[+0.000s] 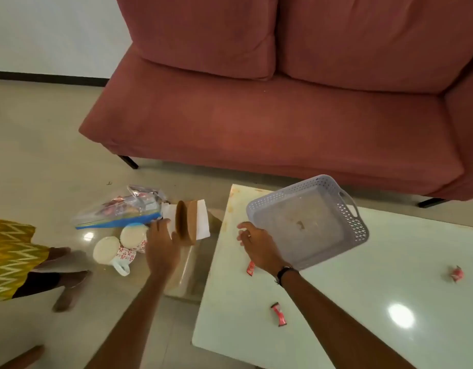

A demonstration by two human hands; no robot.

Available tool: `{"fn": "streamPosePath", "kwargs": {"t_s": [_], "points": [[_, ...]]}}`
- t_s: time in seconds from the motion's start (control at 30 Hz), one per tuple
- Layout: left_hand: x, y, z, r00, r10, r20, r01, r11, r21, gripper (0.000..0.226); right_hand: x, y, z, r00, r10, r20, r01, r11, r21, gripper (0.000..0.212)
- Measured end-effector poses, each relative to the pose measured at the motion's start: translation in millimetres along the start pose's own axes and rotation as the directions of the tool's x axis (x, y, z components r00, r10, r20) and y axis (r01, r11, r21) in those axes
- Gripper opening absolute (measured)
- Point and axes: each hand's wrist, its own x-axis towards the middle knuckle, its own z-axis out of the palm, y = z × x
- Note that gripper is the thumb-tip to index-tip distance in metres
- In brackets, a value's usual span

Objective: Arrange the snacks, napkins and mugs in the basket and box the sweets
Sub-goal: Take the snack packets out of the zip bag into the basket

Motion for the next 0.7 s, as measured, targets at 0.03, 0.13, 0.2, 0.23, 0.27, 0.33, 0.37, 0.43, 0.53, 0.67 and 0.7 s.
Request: {"fn": "streamPosePath", "kwargs": {"t_s": [0.03, 0.13, 0.2, 0.23, 0.27, 0.33, 0.37, 0.43, 0.53, 0.67, 0.7], "points": [[14.6, -6.3, 0.8, 0.999, 0.02, -0.045, -0.018, 0.998, 0.058, 0.032, 10.3, -3.3, 11.0, 1.0, -0.023, 0.005, 0.023, 1.0, 0.017, 0.03], [51.0, -22.7, 3.6, 0.992, 0.04, -0.121, -0.01, 0.97, 0.243, 0.043, 32.1, -16.0, 34.2, 0.995, -0.083, 0.047, 0.081, 0.996, 0.03, 0.029], [64.4, -34.2, 9.8, 0.994, 0.058, -0.088, -0.028, 0.95, 0.312, 0.049, 41.0, -17.4, 47.8, 0.994, -0.094, 0.054, 0.09, 0.994, 0.067, 0.031], [68.6, -40.2, 13.2, 0.995, 0.063, -0.075, -0.033, 0.939, 0.342, 0.05, 43.5, -15.9, 52.8, 0.994, -0.096, 0.059, 0.091, 0.993, 0.076, 0.032], [72.3, -44.3, 15.8, 0.997, 0.051, -0.062, -0.026, 0.931, 0.363, 0.049, 44.7, -15.9, 55.7, 0.993, -0.096, 0.067, 0.091, 0.992, 0.084, 0.032], [80.8, -51.9, 19.3, 0.998, 0.049, -0.044, -0.027, 0.907, 0.42, 0.045, 46.5, -15.8, 60.8, 0.993, -0.092, 0.08, 0.083, 0.99, 0.113, 0.033], [83.6, -53.3, 19.9, 0.998, 0.056, -0.036, -0.034, 0.894, 0.446, 0.038, 47.4, -16.1, 62.2, 0.993, -0.091, 0.081, 0.08, 0.988, 0.129, 0.033], [89.9, -55.0, 20.9, 0.997, 0.082, -0.015, -0.065, 0.873, 0.483, 0.027, 49.9, -16.6, 63.8, 0.993, -0.091, 0.077, 0.079, 0.986, 0.15, 0.033], [99.9, -58.5, 16.4, 0.995, 0.099, 0.019, -0.094, 0.84, 0.535, 0.024, 54.4, -18.7, 65.0, 0.993, -0.091, 0.079, 0.078, 0.984, 0.161, 0.033], [106.4, -54.2, 0.0, 0.987, 0.158, 0.027, -0.148, 0.843, 0.518, 0.024, 56.2, -22.5, 62.5, 0.993, -0.082, 0.083, 0.068, 0.984, 0.167, 0.032], [108.5, -49.6, -8.5, 0.986, 0.168, 0.004, -0.147, 0.853, 0.501, 0.027, 55.9, -24.2, 60.8, 0.993, -0.081, 0.081, 0.067, 0.983, 0.168, 0.031]]}}
